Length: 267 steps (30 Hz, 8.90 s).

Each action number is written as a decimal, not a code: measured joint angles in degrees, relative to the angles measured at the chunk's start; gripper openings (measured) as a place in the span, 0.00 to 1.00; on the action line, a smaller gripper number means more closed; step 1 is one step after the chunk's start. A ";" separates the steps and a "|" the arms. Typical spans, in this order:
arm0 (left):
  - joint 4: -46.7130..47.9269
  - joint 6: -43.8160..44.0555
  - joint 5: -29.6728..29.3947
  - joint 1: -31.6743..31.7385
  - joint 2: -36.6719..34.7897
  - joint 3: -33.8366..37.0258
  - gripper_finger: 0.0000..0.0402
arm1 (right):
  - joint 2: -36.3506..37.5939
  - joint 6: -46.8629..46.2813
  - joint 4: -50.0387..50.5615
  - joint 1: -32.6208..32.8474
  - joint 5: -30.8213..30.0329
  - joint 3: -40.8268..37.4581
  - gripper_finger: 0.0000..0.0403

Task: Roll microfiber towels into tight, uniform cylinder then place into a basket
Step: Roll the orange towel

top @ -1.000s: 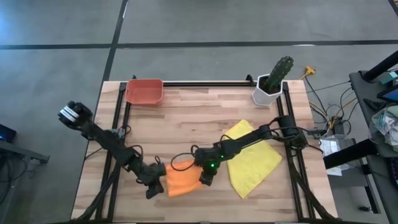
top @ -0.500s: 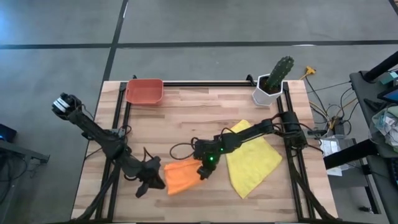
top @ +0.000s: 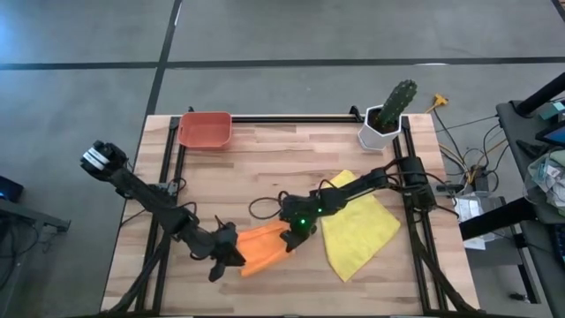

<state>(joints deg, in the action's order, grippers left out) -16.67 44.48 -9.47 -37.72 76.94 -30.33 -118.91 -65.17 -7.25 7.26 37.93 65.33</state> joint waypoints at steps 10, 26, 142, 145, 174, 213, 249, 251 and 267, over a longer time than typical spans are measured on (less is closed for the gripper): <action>-5.52 -0.35 0.21 4.25 4.84 0.00 0.10 | 0.23 -12.76 -13.67 -1.11 -0.71 -6.32 0.03; -6.65 -4.32 3.98 10.38 13.09 -3.50 0.10 | 0.13 -14.76 -12.80 -1.42 -3.12 -7.24 0.03; -4.10 -10.33 20.92 12.46 20.55 -3.25 0.10 | -6.41 90.64 11.24 13.60 -34.24 15.56 0.25; -3.80 -10.30 20.76 12.29 20.57 -3.45 0.10 | -6.91 84.31 11.39 13.60 -37.33 16.34 0.24; 3.26 -5.65 28.47 11.98 13.72 -2.82 0.10 | -6.49 62.53 15.08 13.81 -24.89 13.76 0.10; 0.91 -19.59 10.85 -0.01 7.63 -8.40 0.10 | -6.84 54.59 10.98 7.74 -6.20 12.20 0.02; -0.56 -13.48 6.75 -1.92 23.36 -9.10 0.62 | -6.62 45.17 4.88 4.45 3.02 11.16 0.02; -0.30 -12.21 6.43 -2.31 23.93 -9.29 0.62 | -6.39 45.05 4.86 4.17 3.07 11.16 0.02; 4.81 -2.93 4.20 -3.84 24.03 -8.81 0.41 | -5.40 43.05 4.62 3.17 5.08 10.49 0.02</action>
<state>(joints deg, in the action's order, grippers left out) -11.86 41.55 -5.27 -41.56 100.97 -39.13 -124.31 -22.11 -2.63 10.44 43.01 75.81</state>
